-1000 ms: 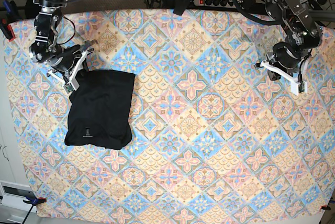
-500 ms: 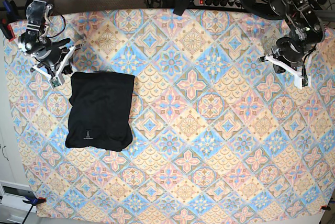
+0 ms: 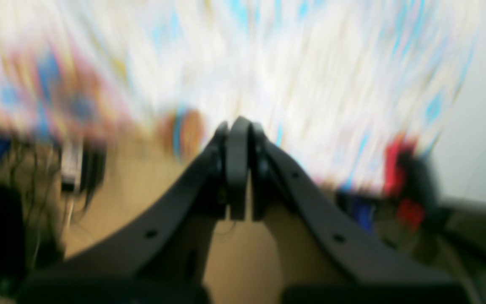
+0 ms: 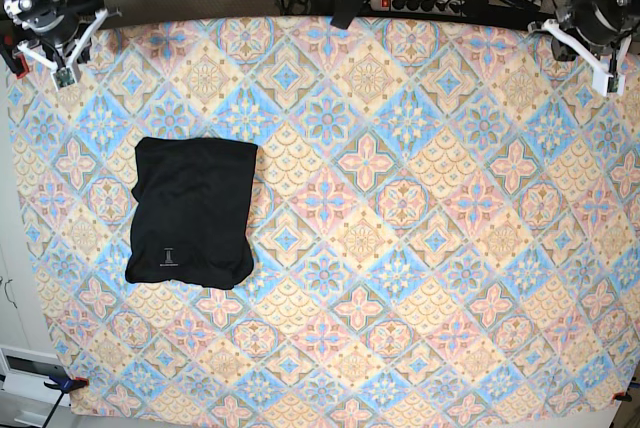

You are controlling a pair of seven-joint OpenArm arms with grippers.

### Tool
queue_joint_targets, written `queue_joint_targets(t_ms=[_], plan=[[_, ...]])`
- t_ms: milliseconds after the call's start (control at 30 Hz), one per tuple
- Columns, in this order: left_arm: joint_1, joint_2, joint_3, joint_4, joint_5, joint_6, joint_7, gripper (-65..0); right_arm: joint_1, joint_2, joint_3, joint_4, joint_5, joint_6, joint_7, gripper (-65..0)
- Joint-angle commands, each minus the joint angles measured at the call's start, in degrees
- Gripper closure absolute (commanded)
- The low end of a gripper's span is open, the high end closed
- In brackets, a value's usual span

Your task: Fold the T-shirt properly

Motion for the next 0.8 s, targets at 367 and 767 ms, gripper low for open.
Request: queue_joint_targets(t_ms=[367,767], plan=[[17.94,0.60,6.05,-5.93,4.14,0.09,-15.74,-1.6,-13.71,-2.34,1.47,-4.59,6.71,-0.16,-2.22,0.0],[7.48,0.34,29.26,-40.39,18.47,0.44,-38.50,-1.6,-8.00,-3.48,-6.79,-36.50,6.62,-0.16,12.55,0.0]])
